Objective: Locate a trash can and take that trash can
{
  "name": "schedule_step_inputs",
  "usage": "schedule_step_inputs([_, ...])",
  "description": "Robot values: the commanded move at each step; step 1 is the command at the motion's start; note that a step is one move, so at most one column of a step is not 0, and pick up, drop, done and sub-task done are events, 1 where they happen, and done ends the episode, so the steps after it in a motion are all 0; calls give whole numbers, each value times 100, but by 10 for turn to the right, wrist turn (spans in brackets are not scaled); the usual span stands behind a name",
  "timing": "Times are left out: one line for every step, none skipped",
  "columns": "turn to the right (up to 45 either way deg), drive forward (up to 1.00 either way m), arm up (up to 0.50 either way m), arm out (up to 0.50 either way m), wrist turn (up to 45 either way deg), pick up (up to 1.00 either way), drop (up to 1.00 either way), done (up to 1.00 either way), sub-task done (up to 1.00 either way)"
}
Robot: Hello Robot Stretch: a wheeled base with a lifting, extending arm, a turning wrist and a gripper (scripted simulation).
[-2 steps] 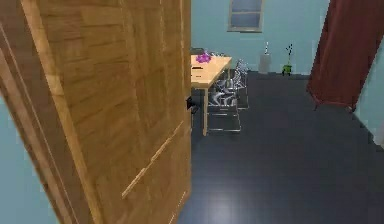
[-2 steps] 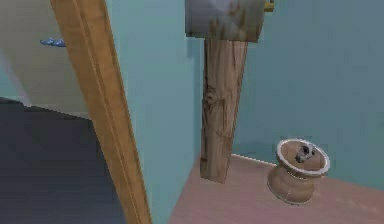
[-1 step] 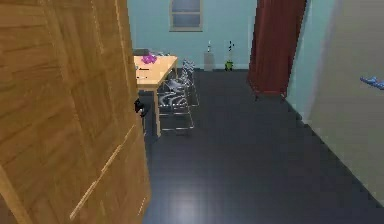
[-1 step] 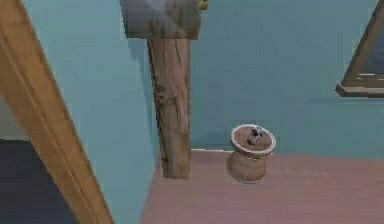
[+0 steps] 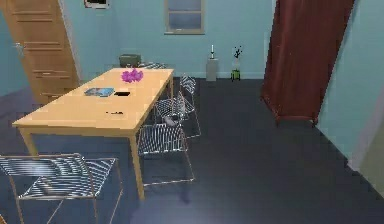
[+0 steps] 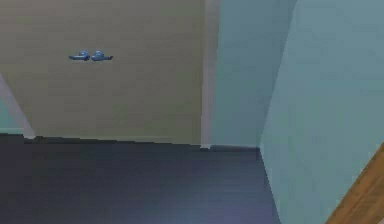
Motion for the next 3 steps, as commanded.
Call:
schedule_step_inputs([60, 0, 0, 0, 0, 0, 0, 0, 0])
schedule_step_inputs([0, 35, 0, 0, 0, 0, 0, 0, 0])
schedule_step_inputs([270, 0, 0, 0, 0, 0, 0, 0, 0])
